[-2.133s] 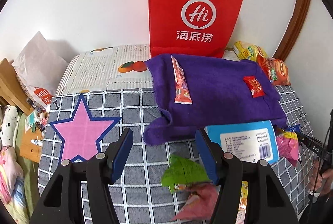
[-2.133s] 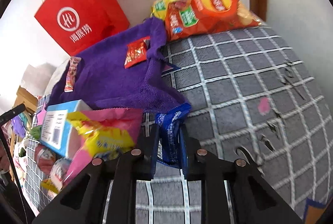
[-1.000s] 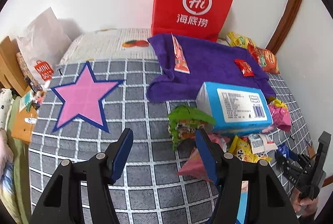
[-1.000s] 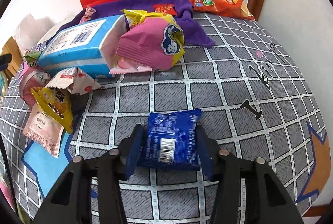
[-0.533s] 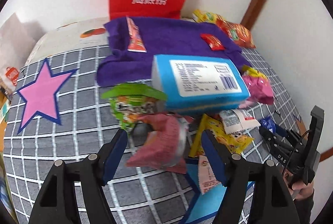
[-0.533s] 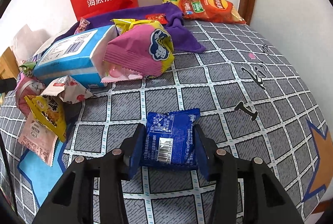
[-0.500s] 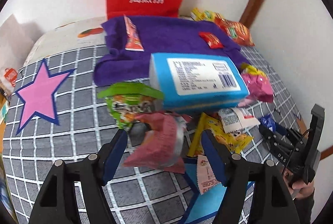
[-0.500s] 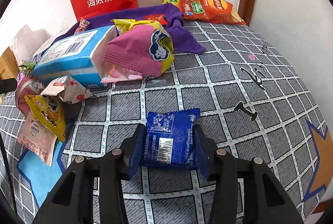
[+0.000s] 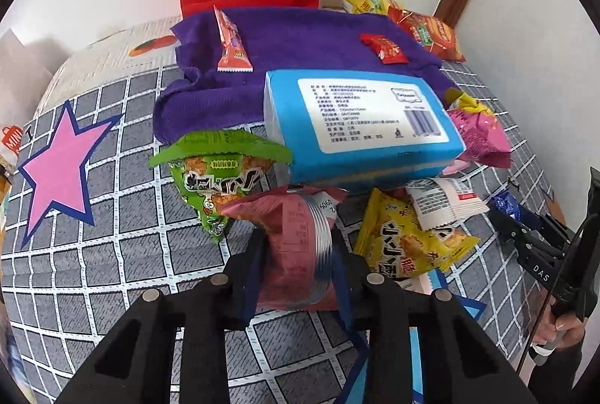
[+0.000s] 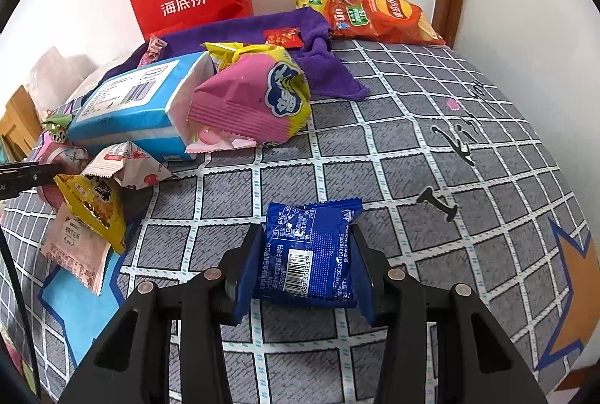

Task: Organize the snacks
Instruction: 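Lift both packets and carry them toward the purple towel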

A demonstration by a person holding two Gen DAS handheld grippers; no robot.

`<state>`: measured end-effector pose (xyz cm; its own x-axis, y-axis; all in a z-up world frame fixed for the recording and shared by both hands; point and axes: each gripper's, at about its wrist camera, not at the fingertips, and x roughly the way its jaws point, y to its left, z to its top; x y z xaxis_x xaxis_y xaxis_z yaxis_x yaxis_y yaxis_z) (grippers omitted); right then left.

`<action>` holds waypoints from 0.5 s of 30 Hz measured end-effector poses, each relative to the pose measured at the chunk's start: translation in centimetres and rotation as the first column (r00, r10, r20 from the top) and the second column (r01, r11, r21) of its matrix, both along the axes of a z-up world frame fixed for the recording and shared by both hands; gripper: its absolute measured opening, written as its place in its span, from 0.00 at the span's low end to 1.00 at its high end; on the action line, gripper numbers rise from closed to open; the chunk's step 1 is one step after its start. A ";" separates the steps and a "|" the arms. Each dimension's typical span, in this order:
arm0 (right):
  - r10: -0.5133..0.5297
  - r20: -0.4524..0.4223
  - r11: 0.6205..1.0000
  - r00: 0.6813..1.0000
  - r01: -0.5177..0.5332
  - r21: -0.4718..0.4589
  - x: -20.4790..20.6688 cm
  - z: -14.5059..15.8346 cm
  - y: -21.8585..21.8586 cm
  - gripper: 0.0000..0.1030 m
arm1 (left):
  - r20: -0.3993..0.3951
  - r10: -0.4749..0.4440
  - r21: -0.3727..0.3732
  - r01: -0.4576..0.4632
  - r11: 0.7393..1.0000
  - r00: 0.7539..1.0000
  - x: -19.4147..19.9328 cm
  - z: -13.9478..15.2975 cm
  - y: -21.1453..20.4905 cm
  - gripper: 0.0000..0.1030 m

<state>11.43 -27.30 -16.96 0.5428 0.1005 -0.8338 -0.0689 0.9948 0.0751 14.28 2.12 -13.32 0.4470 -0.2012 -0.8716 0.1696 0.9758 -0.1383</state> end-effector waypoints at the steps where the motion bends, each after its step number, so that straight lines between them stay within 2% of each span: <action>1: -0.003 0.002 1.000 1.000 0.003 0.004 -0.1 0.3 -0.2 0.43 | 0.008 -0.001 -0.006 0.001 1.000 1.000 -0.2 0.3 0.1 0.30; 6: -0.020 0.035 1.000 0.999 0.020 0.011 -0.8 2.5 -0.6 0.42 | 0.050 -0.009 -0.028 0.011 1.000 0.999 -1.3 2.3 0.7 0.30; 15: -0.035 0.121 0.999 0.992 0.033 0.016 -1.6 8.4 0.1 0.42 | 0.142 0.009 -0.061 0.000 0.998 0.990 -2.8 7.5 1.8 0.30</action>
<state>9.79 -27.20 -8.51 0.6429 0.0914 -0.7604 -0.0443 0.9956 0.0822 11.45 3.94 -5.84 0.5665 -0.2496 -0.7854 0.1872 0.9671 -0.1723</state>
